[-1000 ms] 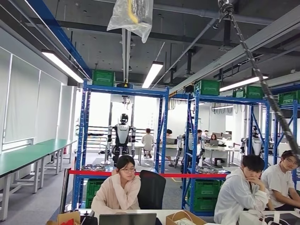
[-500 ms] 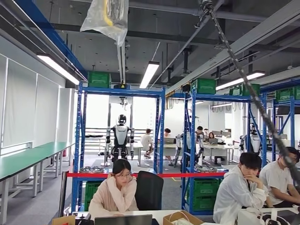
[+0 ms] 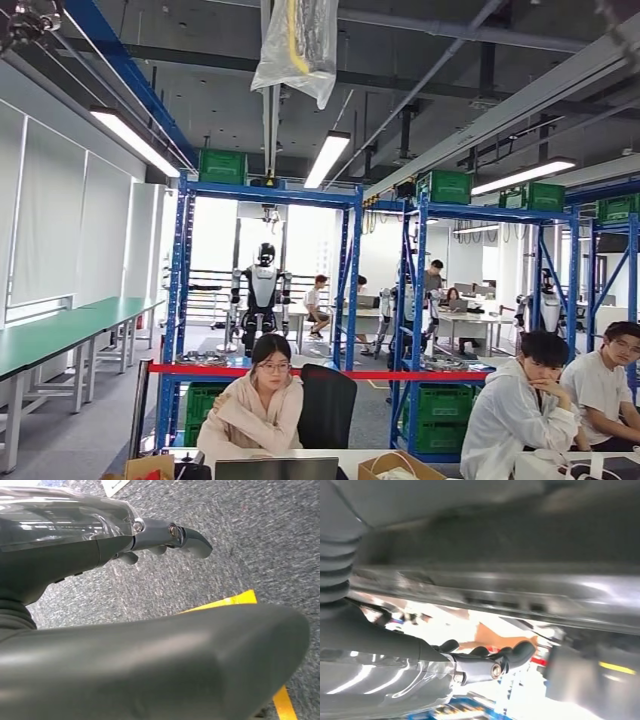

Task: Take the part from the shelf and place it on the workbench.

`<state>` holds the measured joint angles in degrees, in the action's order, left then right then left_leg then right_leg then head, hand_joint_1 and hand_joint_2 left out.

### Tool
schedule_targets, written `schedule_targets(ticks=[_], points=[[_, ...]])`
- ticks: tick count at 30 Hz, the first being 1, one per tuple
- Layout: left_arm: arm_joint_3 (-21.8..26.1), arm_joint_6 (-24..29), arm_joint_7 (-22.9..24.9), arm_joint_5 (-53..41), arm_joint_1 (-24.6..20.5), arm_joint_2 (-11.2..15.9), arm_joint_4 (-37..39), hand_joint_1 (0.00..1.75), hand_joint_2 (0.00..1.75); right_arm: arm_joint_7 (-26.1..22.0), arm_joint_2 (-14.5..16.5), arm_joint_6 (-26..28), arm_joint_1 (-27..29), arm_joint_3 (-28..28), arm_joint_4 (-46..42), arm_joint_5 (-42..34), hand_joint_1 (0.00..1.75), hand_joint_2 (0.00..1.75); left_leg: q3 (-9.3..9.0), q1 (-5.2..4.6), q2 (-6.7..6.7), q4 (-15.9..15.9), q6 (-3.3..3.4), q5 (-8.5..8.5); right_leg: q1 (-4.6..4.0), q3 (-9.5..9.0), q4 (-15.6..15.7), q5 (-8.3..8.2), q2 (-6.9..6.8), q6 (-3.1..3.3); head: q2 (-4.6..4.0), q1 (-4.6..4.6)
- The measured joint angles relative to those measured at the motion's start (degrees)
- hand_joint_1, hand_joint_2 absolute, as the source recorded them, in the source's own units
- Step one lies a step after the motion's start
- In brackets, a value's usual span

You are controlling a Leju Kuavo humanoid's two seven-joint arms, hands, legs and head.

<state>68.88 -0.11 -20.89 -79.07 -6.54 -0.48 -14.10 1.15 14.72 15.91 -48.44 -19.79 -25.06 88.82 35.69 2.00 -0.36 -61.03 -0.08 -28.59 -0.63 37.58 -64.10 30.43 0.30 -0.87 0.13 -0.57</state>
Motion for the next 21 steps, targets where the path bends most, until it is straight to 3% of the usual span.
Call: schedule_targets(ticks=[2, 3, 4, 5, 7, 9, 11, 14, 15, 18, 19, 20, 21], points=[[0.0, 0.0, 0.0, 0.3, 0.0, 0.0, 0.0, 0.0, 0.0, -2.2, 0.1, 0.5, 0.1, 0.1, -0.9, -0.4, 0.0, 0.0, -0.05, -0.05, 0.04, 0.0, 0.28, -0.07, 0.22, 3.54, -7.6, 3.43, -0.05, -0.46, 0.0, 0.0], [0.0, 0.0, 0.0, 0.4, -0.1, 0.1, 0.0, 0.0, 0.0, -2.7, 0.1, 0.6, 0.2, 0.1, -1.2, -0.5, 0.0, 0.0, -0.09, -0.11, 0.04, 0.0, 0.32, -0.1, 0.28, 5.2, -10.9, 4.42, -0.05, -0.52, 0.0, 0.0], [0.0, 0.0, 0.0, 0.4, 0.0, 0.1, 0.0, 0.0, 0.0, -2.9, 0.2, 0.7, 0.4, 0.1, -1.4, -0.5, 0.0, 0.0, -0.16, -0.17, 0.02, 0.0, 0.38, -0.15, 0.27, 6.05, -12.4, 4.36, -0.04, -0.43, 0.0, 0.0], [0.0, 0.0, 0.0, 0.4, 0.0, 0.1, 0.0, 0.0, 0.0, -3.1, 0.2, 0.7, 0.5, 0.1, -1.6, -0.5, 0.0, 0.0, -0.26, -0.22, -0.04, 0.0, 0.44, -0.21, 0.21, 5.84, -11.5, 3.17, -0.03, -0.2, 0.0, 0.0], [0.0, 0.0, 0.0, 0.5, -0.1, 0.1, 0.0, 0.0, 0.0, -3.2, 0.3, 0.7, 0.5, 0.1, -2.2, -0.5, 0.0, 0.0, -0.53, -0.26, -0.17, 0.1, 0.54, -0.36, -0.23, 2.71, -4.0, -1.2, 0.03, 0.65, 0.0, 0.0], [-0.1, 0.0, 0.0, 0.5, -0.1, 0.0, 0.0, 0.0, 0.0, -3.3, 0.4, 0.7, 0.2, 0.2, -2.7, -0.6, 0.0, 0.0, -0.67, -0.23, -0.25, 0.3, 0.43, -0.4, -0.83, -0.24, 2.6, -3.91, 0.08, 1.39, 0.02, 0.01], [-0.1, 0.0, -0.1, 0.5, 0.0, 0.0, 0.0, 0.0, 0.0, -4.3, 0.4, 0.8, 0.3, 0.2, -3.0, -0.9, 0.0, 0.0, -0.72, -0.09, -0.26, 0.7, 0.09, -0.29, -1.19, -0.92, 4.0, -4.11, 0.09, 1.68, 0.03, 0.01], [-0.1, -0.1, -0.1, 0.6, 0.1, 0.0, 0.0, 0.0, 0.0, -8.1, 0.6, 0.8, 0.7, 0.1, -4.6, -2.3, 0.0, 0.0, -0.48, -0.16, -0.15, 0.4, -0.46, -1.19, -0.88, -1.95, 6.4, -4.52, -0.09, 2.24, 0.02, 0.01], [-0.1, -0.1, -0.2, 0.7, 0.1, 0.0, 0.0, 0.0, 0.0, -9.5, 0.7, 0.5, 0.8, 0.0, -5.4, -3.1, 0.0, 0.0, 0.26, -0.27, -0.11, -1.3, -0.49, -2.34, -0.69, -2.36, 7.2, -4.67, -0.17, 2.43, 0.01, 0.02], [-0.1, -0.1, -0.4, 1.2, 0.3, 0.2, 0.0, 0.0, 0.0, -14.2, 0.5, -1.7, 2.1, -1.0, -8.4, -7.4, 0.0, 0.0, 4.72, -0.36, -0.06, -10.7, -0.67, -6.41, -0.58, -2.62, 7.6, -4.68, -0.21, 2.6, 0.0, 0.02], [-0.1, -0.1, -0.5, 1.3, 0.4, 0.3, 0.0, 0.0, 0.0, -15.9, 0.2, -2.8, 2.9, -1.6, -10.0, -9.5, 0.0, 0.0, 5.71, -0.3, -0.05, -12.5, -0.88, -6.59, -0.54, -2.64, 7.5, -4.6, -0.2, 2.57, 0.0, 0.02], [-0.1, -0.1, -0.5, 1.5, 0.6, 0.4, 0.0, 0.0, 0.0, -17.5, -0.2, -4.1, 3.7, -2.4, -11.8, -11.9, 0.0, 0.0, 5.78, -0.2, -0.03, -12.3, -1.14, -5.72, -0.45, -2.63, 7.3, -4.48, -0.17, 2.46, 0.0, 0.02], [-0.1, -0.1, -0.6, 1.6, 0.7, 0.4, 0.0, 0.0, 0.0, -18.9, -0.7, -5.3, 4.3, -3.1, -13.6, -14.3, 0.0, 0.0, 4.86, -0.04, 0.0, -10.1, -1.45, -3.96, -0.3, -2.59, 7.0, -4.26, -0.12, 2.27, 0.0, 0.02]])
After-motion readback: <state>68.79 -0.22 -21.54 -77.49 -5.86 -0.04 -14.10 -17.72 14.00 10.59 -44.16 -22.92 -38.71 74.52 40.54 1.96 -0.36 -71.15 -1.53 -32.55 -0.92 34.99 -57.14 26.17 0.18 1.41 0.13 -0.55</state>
